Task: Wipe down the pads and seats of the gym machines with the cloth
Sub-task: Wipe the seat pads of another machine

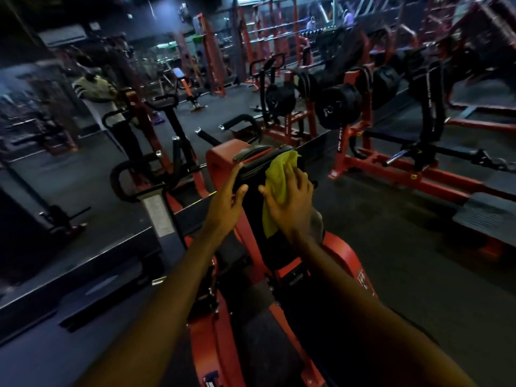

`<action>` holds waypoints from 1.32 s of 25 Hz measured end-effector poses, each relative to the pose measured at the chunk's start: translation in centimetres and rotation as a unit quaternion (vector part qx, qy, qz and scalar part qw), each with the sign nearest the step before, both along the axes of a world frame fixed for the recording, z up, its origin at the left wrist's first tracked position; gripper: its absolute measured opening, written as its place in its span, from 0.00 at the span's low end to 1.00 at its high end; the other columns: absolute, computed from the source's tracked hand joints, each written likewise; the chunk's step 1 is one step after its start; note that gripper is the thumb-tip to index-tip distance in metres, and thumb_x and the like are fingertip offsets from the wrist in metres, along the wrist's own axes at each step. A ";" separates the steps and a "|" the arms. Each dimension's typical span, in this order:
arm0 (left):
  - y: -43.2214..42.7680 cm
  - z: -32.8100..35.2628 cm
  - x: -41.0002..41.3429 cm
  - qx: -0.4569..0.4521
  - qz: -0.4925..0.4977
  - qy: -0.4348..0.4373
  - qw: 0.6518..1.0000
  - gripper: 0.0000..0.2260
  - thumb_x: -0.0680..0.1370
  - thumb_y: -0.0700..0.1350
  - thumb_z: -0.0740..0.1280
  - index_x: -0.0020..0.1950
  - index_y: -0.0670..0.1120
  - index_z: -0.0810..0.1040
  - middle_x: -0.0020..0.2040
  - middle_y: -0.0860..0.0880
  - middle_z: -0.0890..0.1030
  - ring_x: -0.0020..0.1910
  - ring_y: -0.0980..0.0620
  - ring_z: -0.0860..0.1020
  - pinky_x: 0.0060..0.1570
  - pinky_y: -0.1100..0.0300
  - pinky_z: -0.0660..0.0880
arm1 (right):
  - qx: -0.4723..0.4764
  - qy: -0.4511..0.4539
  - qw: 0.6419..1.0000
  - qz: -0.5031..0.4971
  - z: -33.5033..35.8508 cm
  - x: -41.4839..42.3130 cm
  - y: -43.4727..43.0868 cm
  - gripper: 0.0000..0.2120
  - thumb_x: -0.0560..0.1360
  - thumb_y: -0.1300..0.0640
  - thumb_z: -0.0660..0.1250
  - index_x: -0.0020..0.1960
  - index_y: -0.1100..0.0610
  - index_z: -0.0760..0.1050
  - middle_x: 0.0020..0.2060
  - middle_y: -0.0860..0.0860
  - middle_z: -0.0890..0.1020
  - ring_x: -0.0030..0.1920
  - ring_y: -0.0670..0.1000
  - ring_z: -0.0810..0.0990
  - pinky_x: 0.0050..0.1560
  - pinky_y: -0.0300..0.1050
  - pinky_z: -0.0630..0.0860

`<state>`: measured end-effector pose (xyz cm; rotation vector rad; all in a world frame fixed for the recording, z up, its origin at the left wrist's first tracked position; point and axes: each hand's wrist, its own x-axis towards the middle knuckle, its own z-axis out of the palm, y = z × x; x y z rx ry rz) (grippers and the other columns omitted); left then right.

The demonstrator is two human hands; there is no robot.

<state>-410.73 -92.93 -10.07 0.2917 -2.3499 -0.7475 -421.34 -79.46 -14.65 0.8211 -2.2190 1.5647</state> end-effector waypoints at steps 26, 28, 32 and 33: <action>5.3 0.2 -5.7 -0.222 0.208 0.031 0.952 0.25 0.77 0.44 0.65 0.74 0.42 0.69 0.77 0.42 0.65 0.76 0.44 0.63 0.74 0.42 0.60 | -0.100 0.018 0.989 0.107 0.2 -7.8 0.8 0.28 0.81 0.45 0.66 0.77 0.57 0.68 0.74 0.56 0.71 0.72 0.57 0.69 0.71 0.56 0.69; 5.7 0.4 -6.9 -0.253 0.206 -0.021 0.945 0.24 0.80 0.49 0.63 0.76 0.46 0.68 0.76 0.46 0.68 0.76 0.46 0.63 0.75 0.41 0.57 | -0.095 0.018 0.988 0.123 -1.7 -7.8 1.2 0.29 0.80 0.45 0.65 0.77 0.57 0.68 0.74 0.57 0.71 0.73 0.59 0.69 0.71 0.60 0.69; 5.5 -0.2 -7.8 -0.264 0.254 -0.023 0.930 0.25 0.80 0.57 0.66 0.76 0.52 0.69 0.73 0.50 0.71 0.72 0.45 0.66 0.72 0.46 0.57 | -0.065 -0.028 0.985 0.158 -7.3 -7.5 3.2 0.30 0.80 0.48 0.68 0.78 0.55 0.66 0.76 0.54 0.70 0.74 0.58 0.68 0.69 0.63 0.70; 5.5 -0.4 -7.8 -0.278 0.259 -0.020 0.925 0.25 0.80 0.57 0.68 0.76 0.52 0.70 0.73 0.50 0.72 0.71 0.45 0.67 0.71 0.47 0.58 | -0.065 -0.037 0.984 0.164 -7.5 -7.7 3.4 0.29 0.80 0.49 0.69 0.78 0.55 0.66 0.75 0.54 0.70 0.73 0.57 0.68 0.69 0.62 0.70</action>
